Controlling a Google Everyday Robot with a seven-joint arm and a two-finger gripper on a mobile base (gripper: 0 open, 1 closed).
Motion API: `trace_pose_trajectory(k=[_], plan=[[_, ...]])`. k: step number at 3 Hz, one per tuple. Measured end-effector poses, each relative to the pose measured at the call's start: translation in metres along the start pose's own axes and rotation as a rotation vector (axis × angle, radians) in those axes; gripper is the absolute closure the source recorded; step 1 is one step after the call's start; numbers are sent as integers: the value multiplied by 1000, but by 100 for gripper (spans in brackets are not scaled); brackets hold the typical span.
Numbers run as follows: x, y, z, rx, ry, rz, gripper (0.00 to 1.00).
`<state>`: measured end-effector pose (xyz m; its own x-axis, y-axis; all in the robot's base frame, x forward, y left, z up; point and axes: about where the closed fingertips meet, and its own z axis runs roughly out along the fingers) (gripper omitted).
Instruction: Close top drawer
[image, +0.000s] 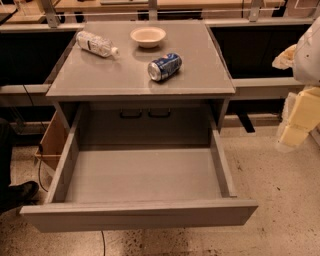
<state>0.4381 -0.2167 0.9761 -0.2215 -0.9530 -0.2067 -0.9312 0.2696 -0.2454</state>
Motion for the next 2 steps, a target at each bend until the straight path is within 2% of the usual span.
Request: trace_pose_trajectory(k=[1, 2], plan=[[0, 0, 0, 0, 0, 0, 0], [7, 22, 20, -18, -2, 26, 0]])
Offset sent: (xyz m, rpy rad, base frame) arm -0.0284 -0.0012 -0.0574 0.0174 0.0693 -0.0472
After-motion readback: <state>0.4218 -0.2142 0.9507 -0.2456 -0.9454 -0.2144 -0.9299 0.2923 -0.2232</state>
